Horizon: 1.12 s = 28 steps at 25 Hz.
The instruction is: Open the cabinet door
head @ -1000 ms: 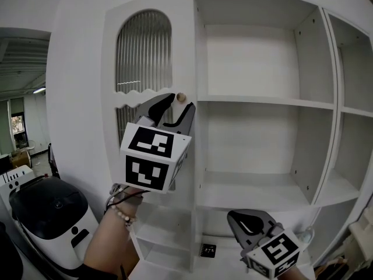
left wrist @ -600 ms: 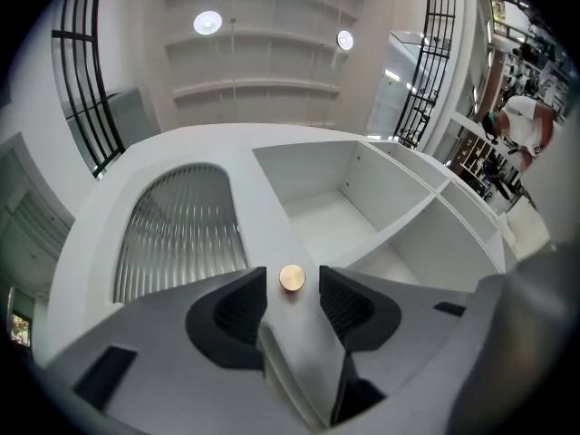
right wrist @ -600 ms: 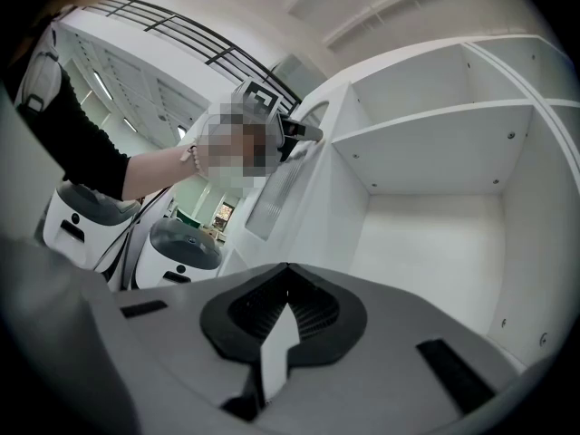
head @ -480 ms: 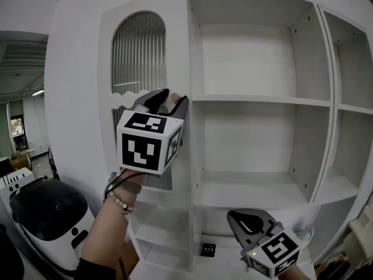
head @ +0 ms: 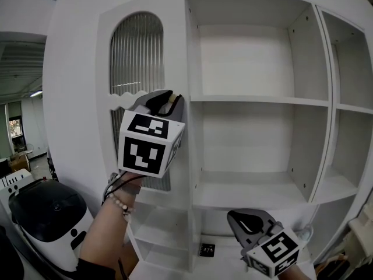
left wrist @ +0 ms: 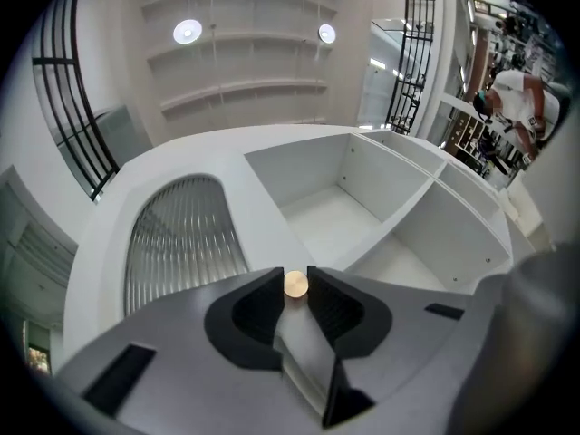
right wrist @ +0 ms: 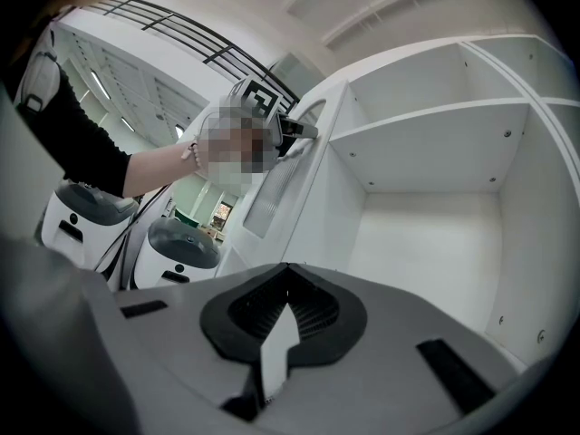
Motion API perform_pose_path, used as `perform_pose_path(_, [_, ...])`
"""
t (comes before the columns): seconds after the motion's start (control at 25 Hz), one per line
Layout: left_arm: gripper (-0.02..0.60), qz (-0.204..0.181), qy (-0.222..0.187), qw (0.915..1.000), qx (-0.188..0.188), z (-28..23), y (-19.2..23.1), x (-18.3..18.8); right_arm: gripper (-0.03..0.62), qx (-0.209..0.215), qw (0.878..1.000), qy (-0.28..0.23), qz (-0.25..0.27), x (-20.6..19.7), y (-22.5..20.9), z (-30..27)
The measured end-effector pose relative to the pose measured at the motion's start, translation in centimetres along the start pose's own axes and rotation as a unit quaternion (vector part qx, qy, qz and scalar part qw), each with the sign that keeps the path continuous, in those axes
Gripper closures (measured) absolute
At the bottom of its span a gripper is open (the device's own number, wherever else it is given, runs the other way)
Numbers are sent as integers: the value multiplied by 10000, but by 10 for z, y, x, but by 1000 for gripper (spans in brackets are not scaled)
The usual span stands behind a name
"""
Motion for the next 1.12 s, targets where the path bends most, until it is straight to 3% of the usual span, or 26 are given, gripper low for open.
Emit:
perform_pose_path(0.32, [506, -338, -18, 9994, 2, 14, 0, 2, 594, 108, 9998, 152, 13, 8, 12, -4])
perform_pose_path(0.56, [506, -344, -85, 9993, -85, 24, 4, 3, 594, 168, 9998, -77, 109, 10, 18, -9])
perform_pose_path(0.76, [506, -342, -142, 9992, -153, 35, 8, 4, 594, 155, 9997, 197, 45, 12, 22, -7])
perform_pose_path(1.12, [506, -245, -295, 9987, -331, 58, 14, 7, 594, 310, 9994, -120, 124, 16, 30, -12])
Point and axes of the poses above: the fingertips, and each gripper's own axes: z backward along the fingers, y to its left, x out of its top, the point moved 7 cm from there along z, backward along the fingers, and after that the axes turned 12 degrees about y, right-handed, at the moved point
